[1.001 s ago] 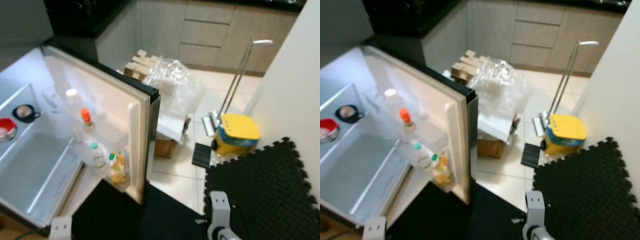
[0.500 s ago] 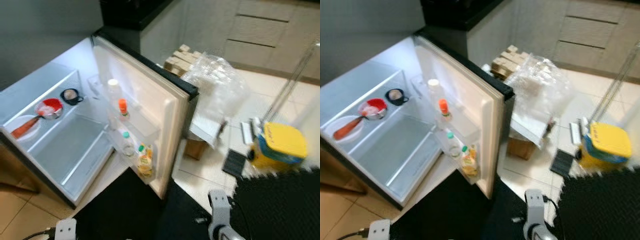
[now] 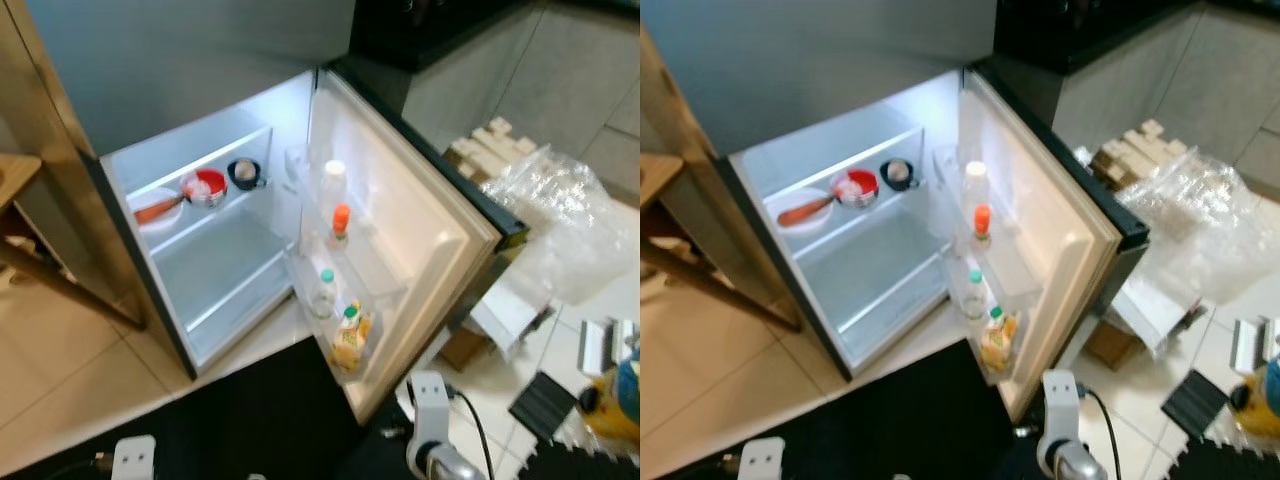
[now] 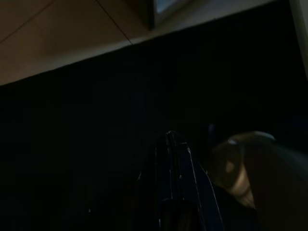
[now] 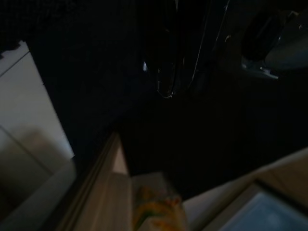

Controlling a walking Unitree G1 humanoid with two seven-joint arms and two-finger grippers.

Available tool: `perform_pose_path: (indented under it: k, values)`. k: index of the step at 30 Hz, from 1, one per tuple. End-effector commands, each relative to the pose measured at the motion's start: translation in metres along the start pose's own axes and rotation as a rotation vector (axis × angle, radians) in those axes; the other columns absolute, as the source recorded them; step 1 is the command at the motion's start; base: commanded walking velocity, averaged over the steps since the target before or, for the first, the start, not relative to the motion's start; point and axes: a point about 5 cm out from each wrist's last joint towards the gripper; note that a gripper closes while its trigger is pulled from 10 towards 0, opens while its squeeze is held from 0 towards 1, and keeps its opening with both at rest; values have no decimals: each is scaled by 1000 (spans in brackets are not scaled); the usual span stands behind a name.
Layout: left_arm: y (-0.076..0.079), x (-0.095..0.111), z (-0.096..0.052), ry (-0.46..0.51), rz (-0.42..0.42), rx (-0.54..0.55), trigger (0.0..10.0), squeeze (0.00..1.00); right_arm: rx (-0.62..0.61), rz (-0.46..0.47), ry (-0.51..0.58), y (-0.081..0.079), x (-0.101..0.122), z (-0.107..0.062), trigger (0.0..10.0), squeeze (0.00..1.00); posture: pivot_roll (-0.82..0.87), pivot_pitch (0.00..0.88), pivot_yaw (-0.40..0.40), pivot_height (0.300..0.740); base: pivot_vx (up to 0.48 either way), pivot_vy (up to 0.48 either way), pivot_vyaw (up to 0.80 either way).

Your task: Restocking fridge

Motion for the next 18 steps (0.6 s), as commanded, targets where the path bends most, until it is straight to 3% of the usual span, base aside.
perform_pose_path:
  k: [1,4,7,18]
  values:
    - [-10,-6,-3,-37,4,17,10000,0,-9,6,-25,2,-7,-2,10000,0,-52,104,-38,740,0,0,800]
    - [-10,-5,-2,-38,10,11,10000,0,-13,4,-18,3,-6,-2,10000,0,-52,104,-38,740,0,0,800]
    - [-10,-4,-2,-41,18,1,10000,0,-41,42,-12,6,-7,-3,10000,0,-52,104,-38,740,0,0,0]
    - [-9,-5,-2,-57,18,-11,10000,0,-42,38,-18,7,-8,-4,10000,0,-61,101,-37,740,0,-480,0]
Point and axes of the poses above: a point about 5 cm out from each wrist's last joint towards the gripper, its own z axis pointing out of the wrist towards the gripper, its own x axis along the axis of the wrist's last joint, y = z × x, and after that the axes turned 3 degrees about z, right-handed
